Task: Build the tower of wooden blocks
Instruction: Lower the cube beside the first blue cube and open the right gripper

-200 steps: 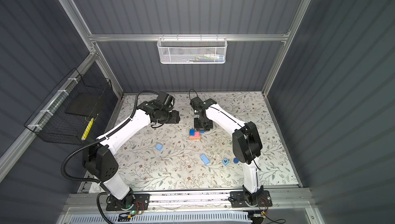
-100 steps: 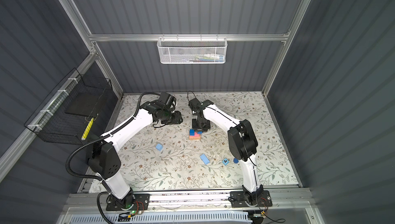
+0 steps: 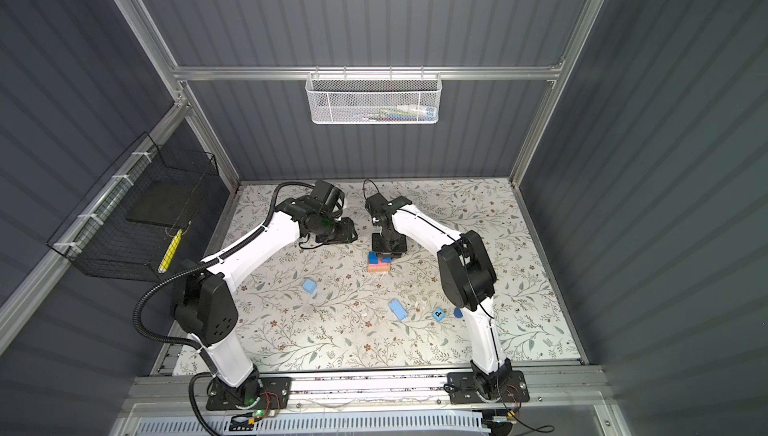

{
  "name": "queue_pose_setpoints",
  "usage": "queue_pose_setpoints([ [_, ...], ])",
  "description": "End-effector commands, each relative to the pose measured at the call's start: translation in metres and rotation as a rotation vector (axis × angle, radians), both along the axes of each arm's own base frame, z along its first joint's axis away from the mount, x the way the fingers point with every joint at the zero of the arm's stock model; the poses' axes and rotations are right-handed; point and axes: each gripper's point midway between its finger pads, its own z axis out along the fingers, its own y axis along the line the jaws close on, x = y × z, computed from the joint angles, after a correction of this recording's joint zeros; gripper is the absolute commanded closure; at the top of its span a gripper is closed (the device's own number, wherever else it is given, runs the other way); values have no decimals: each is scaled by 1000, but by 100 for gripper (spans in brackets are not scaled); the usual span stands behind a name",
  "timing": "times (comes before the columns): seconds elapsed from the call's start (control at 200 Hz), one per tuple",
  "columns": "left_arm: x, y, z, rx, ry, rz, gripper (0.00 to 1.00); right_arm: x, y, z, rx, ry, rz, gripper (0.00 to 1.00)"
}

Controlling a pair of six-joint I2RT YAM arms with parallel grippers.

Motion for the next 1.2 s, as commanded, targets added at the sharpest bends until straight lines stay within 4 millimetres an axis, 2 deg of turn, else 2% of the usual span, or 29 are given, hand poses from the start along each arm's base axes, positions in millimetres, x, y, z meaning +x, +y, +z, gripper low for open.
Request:
queue_pose_setpoints([
  [0.0,-2,0,-8,-3,34,1,50,4,3,-1,7,0,-3,74],
  [1.191,-2,0,-11,3,39,-3,50,5,4,-11,-7,22,-14,63],
])
